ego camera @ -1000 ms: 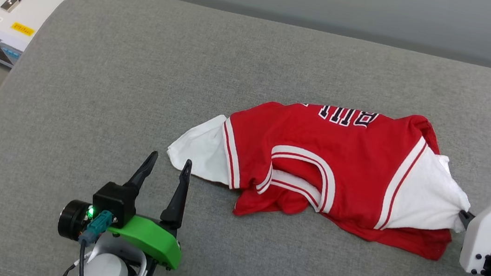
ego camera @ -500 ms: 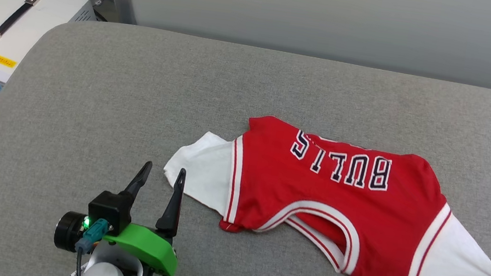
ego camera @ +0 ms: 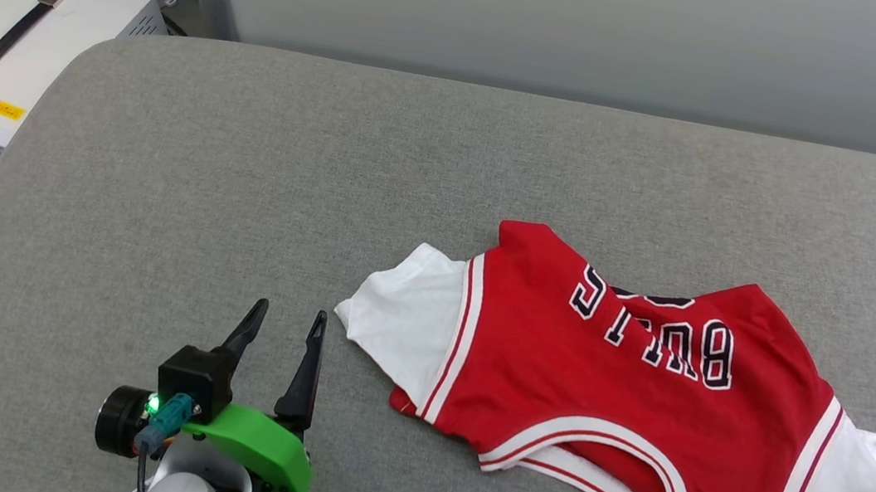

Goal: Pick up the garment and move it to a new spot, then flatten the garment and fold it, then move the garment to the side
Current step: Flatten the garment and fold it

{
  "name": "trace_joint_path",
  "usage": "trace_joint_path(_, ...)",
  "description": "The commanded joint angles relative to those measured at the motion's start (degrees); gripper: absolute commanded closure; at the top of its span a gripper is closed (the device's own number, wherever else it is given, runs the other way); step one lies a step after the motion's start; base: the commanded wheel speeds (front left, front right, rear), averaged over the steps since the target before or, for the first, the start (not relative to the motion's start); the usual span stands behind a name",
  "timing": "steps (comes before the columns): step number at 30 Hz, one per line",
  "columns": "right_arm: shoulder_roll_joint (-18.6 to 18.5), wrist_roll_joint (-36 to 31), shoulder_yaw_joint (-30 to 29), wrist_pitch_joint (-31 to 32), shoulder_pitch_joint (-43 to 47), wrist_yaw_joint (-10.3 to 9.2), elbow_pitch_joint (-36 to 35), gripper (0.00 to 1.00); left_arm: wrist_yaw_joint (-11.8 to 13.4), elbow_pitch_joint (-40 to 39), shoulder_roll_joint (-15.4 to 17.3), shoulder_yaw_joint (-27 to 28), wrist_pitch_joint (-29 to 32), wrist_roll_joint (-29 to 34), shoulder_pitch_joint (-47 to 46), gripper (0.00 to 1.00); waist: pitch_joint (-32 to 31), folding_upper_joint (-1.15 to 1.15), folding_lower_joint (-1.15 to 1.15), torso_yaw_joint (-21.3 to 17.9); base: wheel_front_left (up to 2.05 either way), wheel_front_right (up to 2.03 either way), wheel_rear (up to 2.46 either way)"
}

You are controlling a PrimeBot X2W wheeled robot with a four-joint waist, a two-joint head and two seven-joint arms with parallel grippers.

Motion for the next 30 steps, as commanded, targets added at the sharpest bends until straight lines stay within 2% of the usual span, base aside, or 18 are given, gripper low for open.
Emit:
trace_joint_path(1,0.1,-0.2,0.4,-2.3,-1.2,-0.04,-0.2,0.0,-0.3,0.4,-0.3,0.2,-0.3,0.3,0.1,0.0,-1.2,0.0,0.0,-0.6,0.0,0.0,0.0)
trace_joint_path(7,2.0,-0.1,0.3,-14.0,-1.3,-0.04,-3.9,0.0,-0.7,0.7,-0.6,0.6,-0.3,-0.7,0.9,0.0,-3.2,0.0,0.0,-1.5,0.0,0.0,0.0)
trace_joint_path(12,6.4,-0.5,0.8,-23.9,0.6,-0.04,-8.1,0.0,-1.1,-0.1,-0.9,1.2,-0.3,-1.9,1.6,0.0,-3.3,0.0,0.0,-2.6,0.0,0.0,0.0)
trace_joint_path(16,9.8,-1.4,1.6,-29.2,2.1,-0.04,-10.8,0.0,-1.5,1.0,-0.5,0.8,1.0,-3.3,1.0,0.0,-2.3,0.0,0.0,-4.0,0.0,0.0,0.0)
trace_joint_path(19,11.4,-2.4,2.4,-31.1,2.8,-0.04,-12.4,0.0,-1.9,1.7,1.1,-0.3,6.9,-3.8,-1.2,0.0,-0.8,0.0,0.0,-5.0,0.0,0.0,0.0)
trace_joint_path(22,12.1,-3.4,3.2,-31.5,3.2,-0.04,-13.8,0.0,-1.7,2.3,3.1,-1.2,17.2,-4.0,-4.2,0.0,0.8,0.0,0.0,-6.1,0.0,0.0,0.0)
trace_joint_path(25,12.3,-4.2,3.6,-31.2,2.9,-0.04,-14.7,0.0,-0.6,1.8,4.5,-1.5,26.6,-3.6,-7.4,0.0,2.5,0.0,0.0,-7.1,0.0,0.0,0.0)
trace_joint_path(30,12.4,-5.0,4.5,-30.7,1.7,-0.04,-15.4,0.0,2.6,2.0,5.7,-1.1,37.2,-3.2,-11.0,0.0,5.1,0.0,0.0,-8.7,0.0,0.0,0.0)
